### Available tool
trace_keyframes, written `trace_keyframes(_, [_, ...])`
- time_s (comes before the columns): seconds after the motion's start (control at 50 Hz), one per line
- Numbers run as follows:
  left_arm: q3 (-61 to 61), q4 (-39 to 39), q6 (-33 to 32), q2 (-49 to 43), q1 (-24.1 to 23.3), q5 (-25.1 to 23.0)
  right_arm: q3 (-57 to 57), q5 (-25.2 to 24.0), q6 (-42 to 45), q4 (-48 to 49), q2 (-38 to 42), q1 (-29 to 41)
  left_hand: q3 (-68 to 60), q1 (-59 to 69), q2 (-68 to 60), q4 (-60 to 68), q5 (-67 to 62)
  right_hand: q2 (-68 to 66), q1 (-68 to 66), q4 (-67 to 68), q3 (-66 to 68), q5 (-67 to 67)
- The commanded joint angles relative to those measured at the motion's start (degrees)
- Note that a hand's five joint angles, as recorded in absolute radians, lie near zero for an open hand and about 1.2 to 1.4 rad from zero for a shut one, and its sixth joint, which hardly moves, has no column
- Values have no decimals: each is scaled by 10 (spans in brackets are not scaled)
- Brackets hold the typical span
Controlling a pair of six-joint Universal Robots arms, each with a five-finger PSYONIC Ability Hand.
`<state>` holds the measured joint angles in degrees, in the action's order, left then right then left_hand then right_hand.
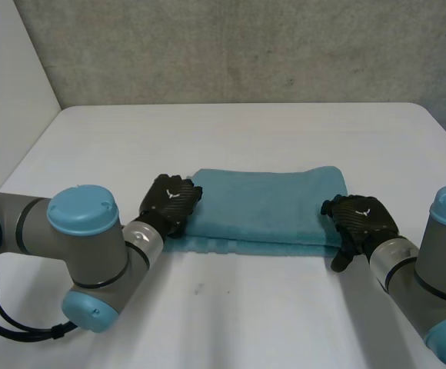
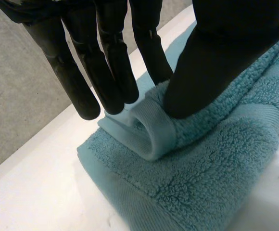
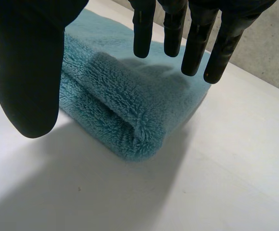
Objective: Fold the laundry
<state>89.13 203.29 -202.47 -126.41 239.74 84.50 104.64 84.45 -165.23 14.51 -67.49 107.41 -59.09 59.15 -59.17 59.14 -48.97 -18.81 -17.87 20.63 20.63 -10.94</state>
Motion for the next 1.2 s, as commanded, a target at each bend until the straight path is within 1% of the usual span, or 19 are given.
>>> trace_keyframes(0.02, [5, -4, 1, 1, 5, 1, 0, 2, 1, -1, 0, -1, -209, 209, -208, 209, -210, -71, -80, 53, 53, -50])
trace_keyframes(0.12, [9, -4, -6, 5, 9, 4, 1, 2, -1, -1, 0, 1, -209, 209, -208, 209, -210, -71, -80, 53, 53, -50])
trace_keyframes(0.26, [52, -2, -47, 49, 23, 59, 8, 2, -4, 0, -4, 0, -209, 209, -208, 209, -210, -67, -77, 49, 49, -46])
trace_keyframes(0.54, [105, 9, -78, 66, 12, 61, 3, 1, -18, 33, 18, 5, -209, 209, -208, 209, -210, -177, -186, 158, 158, -155])
trace_keyframes(0.62, [108, 7, -78, 70, 10, 63, -3, 1, -19, 38, 31, 2, -92, 91, -91, 91, -93, -247, -257, 229, 229, -226])
trace_keyframes(0.66, [109, 4, -78, 81, 6, 65, -4, 1, -20, 43, 31, 2, 66, -66, 66, -66, 64, -279, -289, 261, 261, -258])
trace_keyframes(0.68, [109, 4, -78, 81, 6, 65, -4, 1, -20, 43, 31, 2, 67, -67, 67, -67, 65, -279, -289, 261, 261, -258])
trace_keyframes(0.78, [117, 4, -72, 115, 1, 68, -8, 4, -20, 71, 39, 0, 244, -245, 245, -245, 243, -561, -571, 543, 543, -540])
trace_keyframes(0.82, [118, 3, -71, 126, 1, 69, -9, 7, -19, 73, 43, -1, 273, -274, 274, -274, 272, -611, -621, 593, 593, -590])
trace_keyframes(0.92, [121, 2, -69, 157, 3, 70, -11, 29, -9, 64, 38, -26, 433, -433, 433, -433, 431, -612, -621, 594, 594, -591])
trace_keyframes(0.94, [124, -26, -4, 223, 26, 75, -32, 44, 161, 32, -24, -105, 479, -479, 479, -479, 477, -612, -621, 594, 594, -591])
trace_keyframes(0.96, [124, -26, -4, 223, 26, 75, -32, 44, 162, 32, -24, -106, 479, -479, 479, -479, 477, -612, -621, 594, 594, -591])
trace_keyframes(1.02, [123, -40, 41, 239, 40, 73, -71, 49, 195, 26, -30, -76, 482, -483, 483, -482, 481, -612, -621, 594, 594, -591])
trace_keyframes(1.04, [123, -42, 64, 245, 43, 72, -95, 51, 193, 26, -27, -29, 485, -486, 486, -486, 484, -612, -621, 594, 594, -591])
trace_keyframes(1.06, [123, -42, 64, 245, 43, 72, -95, 51, 193, 26, -27, -28, 485, -486, 486, -486, 484, -612, -621, 594, 594, -591])
trace_keyframes(1.1, [121, -44, 104, 256, 48, 70, -145, 53, 190, 25, -24, 63, 485, -486, 486, -486, 484, -612, -621, 594, 594, -591])
trace_keyframes(1.12, [121, -44, 104, 256, 48, 70, -146, 53, 190, 25, -24, 63, 485, -486, 486, -486, 484, -612, -621, 594, 594, -591])
trace_keyframes(1.16, [119, -43, 129, 261, 55, 70, -182, 49, 188, 25, 7, 139, 485, -486, 486, -486, 484, -612, -621, 594, 594, -591])
trace_keyframes(1.2, [118, -44, 133, 264, 56, 70, -195, 42, 189, 25, 32, 172, 485, -486, 486, -486, 484, -612, -621, 594, 594, -591])
